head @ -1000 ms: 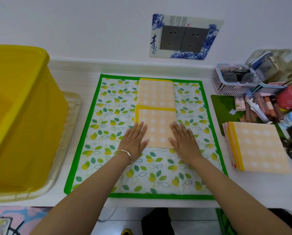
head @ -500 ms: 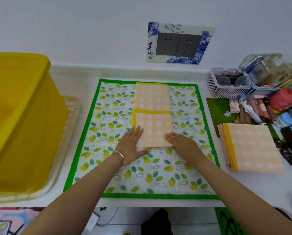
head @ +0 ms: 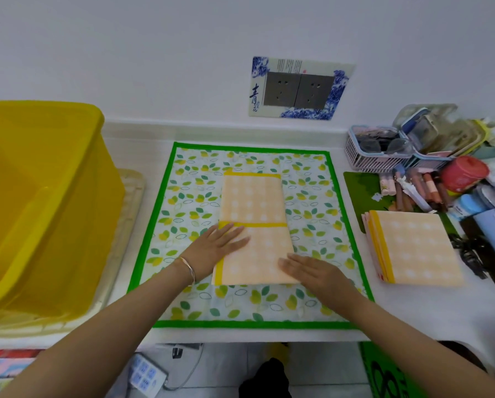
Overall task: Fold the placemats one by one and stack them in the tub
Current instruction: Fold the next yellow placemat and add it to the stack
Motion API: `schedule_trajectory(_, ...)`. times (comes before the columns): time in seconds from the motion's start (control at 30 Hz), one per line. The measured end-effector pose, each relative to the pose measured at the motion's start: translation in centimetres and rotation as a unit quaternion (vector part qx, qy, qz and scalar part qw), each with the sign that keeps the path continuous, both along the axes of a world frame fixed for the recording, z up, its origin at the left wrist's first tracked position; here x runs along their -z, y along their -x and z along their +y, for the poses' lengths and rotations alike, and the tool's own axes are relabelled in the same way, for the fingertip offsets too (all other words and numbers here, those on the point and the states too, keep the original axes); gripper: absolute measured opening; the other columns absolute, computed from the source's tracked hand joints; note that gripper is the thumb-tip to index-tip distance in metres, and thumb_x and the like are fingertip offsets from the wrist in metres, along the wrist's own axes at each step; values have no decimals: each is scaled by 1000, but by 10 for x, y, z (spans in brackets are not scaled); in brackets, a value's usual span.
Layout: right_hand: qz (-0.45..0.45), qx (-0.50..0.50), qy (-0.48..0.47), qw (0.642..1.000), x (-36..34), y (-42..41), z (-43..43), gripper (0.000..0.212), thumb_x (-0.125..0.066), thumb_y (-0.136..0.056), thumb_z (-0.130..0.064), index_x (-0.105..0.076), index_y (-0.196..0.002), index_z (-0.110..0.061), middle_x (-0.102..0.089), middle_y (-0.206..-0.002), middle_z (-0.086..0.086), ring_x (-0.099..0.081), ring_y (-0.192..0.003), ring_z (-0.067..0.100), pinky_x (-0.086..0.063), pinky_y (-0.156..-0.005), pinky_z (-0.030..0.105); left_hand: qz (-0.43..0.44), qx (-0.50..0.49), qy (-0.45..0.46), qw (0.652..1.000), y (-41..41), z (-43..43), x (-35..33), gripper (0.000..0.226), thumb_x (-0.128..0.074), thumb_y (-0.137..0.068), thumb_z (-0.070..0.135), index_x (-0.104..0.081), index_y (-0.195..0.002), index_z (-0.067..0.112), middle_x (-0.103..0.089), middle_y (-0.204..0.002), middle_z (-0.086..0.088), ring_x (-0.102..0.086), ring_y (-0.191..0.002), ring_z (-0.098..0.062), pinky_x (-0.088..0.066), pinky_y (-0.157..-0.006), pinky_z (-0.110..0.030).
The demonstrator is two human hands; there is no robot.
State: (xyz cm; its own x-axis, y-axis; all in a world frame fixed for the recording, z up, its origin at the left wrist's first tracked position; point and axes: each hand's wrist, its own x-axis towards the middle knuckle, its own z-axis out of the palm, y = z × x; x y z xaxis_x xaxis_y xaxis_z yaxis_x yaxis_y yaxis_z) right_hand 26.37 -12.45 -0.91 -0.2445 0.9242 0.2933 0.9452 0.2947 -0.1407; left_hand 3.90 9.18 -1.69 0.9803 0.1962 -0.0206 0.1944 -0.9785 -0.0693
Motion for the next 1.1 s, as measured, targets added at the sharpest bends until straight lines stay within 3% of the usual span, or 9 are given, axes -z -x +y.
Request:
schedule_trajectory(0.2, -78, 15, 81, 994, 11, 2, 0, 57, -37, -90, -24, -26, -146, -21, -35, -149, 3, -33, -137, 19, -26, -114, 35, 8, 82, -67, 994, 14, -16, 15, 141, -70, -31, -8, 2, -149, 20, -24, -153, -4, -42, -130, -27, -34, -102, -44)
schedule_trajectory(0.33, -56, 41, 190, 979, 26, 4, 11, 69, -38, -92, -53, -8, -150, -33, -7, -158, -3, -1, -145, 17, 2, -116, 32, 13, 114, -50, 992, 23, -29, 23, 116, -76, -52, 24, -14, -149, 25, -32, -150, -7, -37, -133, -35, -27, -108, -49)
schedule_trajectory(0.47, -54, 37, 207, 976, 37, 7, 15, 69, -32, -92, -59, 2, -148, -39, 4, -157, -7, 11, -145, 17, 14, -114, 28, 27, 47, -2, 999, 33, -25, 31, 98, -55, -67, 51, -11, -150, 22, -22, -153, -9, -27, -137, -36, -22, -113, -48)
schedule_trajectory(0.53, -57, 40, 192, 979, 41, 6, 14, 69, -37, -92, -57, -7, -150, -34, -3, -158, -4, 7, -145, 19, 8, -115, 32, 29, 31, 6, 999, 34, -24, 33, 98, -52, -66, 49, -10, -149, 18, -26, -151, -10, -30, -136, -35, -28, -109, -50)
schedule_trajectory(0.67, -42, 51, 167, 984, 44, 3, 14, 66, -35, -93, -56, -13, -150, -32, -14, -157, -4, -8, -144, 19, -2, -115, 35, 3, 8, 55, 998, 27, -19, 34, 104, -81, -52, 29, -29, -142, 16, -44, -143, -5, -47, -128, -24, -45, -99, -43)
schedule_trajectory(0.87, 23, 72, 138, 988, 41, -6, 20, 63, -55, -87, -16, -30, -145, -25, -33, -149, -7, -27, -137, 9, -6, -116, 28, -130, 11, 123, 984, 21, -10, 29, 79, -89, -42, 6, -65, -117, 13, -65, -120, -1, -64, -107, -17, -47, -90, -25)
schedule_trajectory(0.97, 73, 89, 82, 990, 41, -8, 24, 49, -47, -85, -10, -51, -133, -21, -51, -137, -6, -45, -127, 9, -14, -113, 21, -203, -18, 144, 968, 20, -6, 30, 52, -82, -60, 2, -70, -109, 13, -69, -112, 0, -66, -101, -17, -50, -85, -26)
schedule_trajectory(1.03, 109, 113, 52, 986, 41, -10, 28, 44, -58, -81, -8, -61, -123, -21, -61, -126, -6, -54, -118, 11, -21, -109, 22, -230, -51, 184, 954, 21, -4, 32, 29, -63, -78, 17, -71, -106, 16, -70, -108, 3, -65, -99, -15, -55, -77, -27)
schedule_trajectory(1.1, 126, 143, 23, 981, 38, -10, 33, 36, -64, -78, -15, -68, -113, -23, -68, -114, -6, -61, -108, 13, -26, -102, 24, -240, -102, 215, 941, 21, -4, 32, 32, -49, -82, 29, -73, -102, 21, -71, -104, 6, -62, -98, -10, -56, -72, -25)
